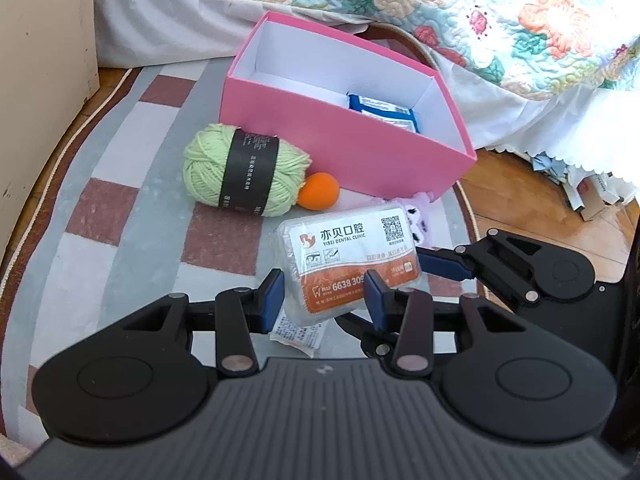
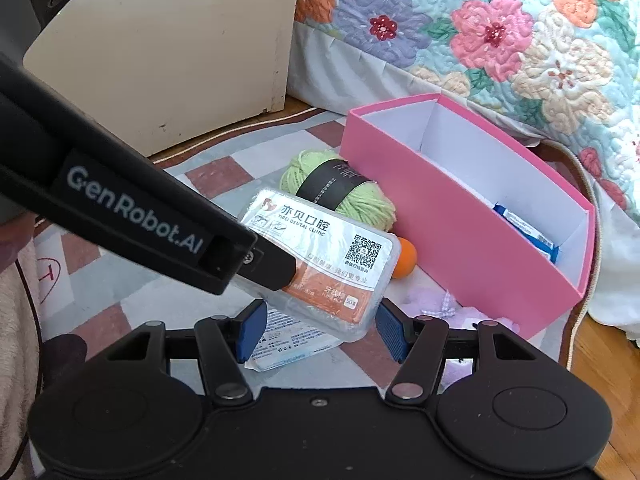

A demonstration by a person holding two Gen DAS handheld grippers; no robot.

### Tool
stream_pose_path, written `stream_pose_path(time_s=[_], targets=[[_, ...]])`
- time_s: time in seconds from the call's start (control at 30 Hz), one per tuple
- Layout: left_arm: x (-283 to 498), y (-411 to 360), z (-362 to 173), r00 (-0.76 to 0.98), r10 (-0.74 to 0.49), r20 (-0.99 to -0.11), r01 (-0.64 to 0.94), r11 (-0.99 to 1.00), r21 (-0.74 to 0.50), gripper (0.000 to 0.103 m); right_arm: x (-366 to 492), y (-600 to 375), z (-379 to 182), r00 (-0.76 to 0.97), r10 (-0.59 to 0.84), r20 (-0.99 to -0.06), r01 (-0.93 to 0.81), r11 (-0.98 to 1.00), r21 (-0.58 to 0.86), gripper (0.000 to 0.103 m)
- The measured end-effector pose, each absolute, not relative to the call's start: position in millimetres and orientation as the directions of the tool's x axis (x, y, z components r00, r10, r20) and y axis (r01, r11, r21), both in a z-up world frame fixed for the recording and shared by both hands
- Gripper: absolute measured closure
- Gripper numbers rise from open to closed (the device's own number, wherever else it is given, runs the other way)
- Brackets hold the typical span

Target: Organize objects

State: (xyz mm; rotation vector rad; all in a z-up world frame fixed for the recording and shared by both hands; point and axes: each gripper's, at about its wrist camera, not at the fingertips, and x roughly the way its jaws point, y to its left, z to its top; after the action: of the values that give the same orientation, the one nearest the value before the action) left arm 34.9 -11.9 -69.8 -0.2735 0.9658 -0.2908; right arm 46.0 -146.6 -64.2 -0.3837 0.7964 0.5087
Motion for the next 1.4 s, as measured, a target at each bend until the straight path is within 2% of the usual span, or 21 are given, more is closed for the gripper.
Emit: stream_pose_path(time_s=[0.6,1.4], targets=[[33.2,-36.4,-25.3,0.527,-0.405,-0.747,0.215,0.914,-0.344,0.062,33.5,-157.1,-24.7,0.639,0.203,-0.742,-0.490,0.851,-0.190,0.034],[85.3,-57.5,17.0,0.518,-0.460,-0.721,0.308,0.887,-0.345,0.062,64.2,-181.2,15.7,0.704,0.123,-0.699,-0.389,0.891,-0.234,0.035]])
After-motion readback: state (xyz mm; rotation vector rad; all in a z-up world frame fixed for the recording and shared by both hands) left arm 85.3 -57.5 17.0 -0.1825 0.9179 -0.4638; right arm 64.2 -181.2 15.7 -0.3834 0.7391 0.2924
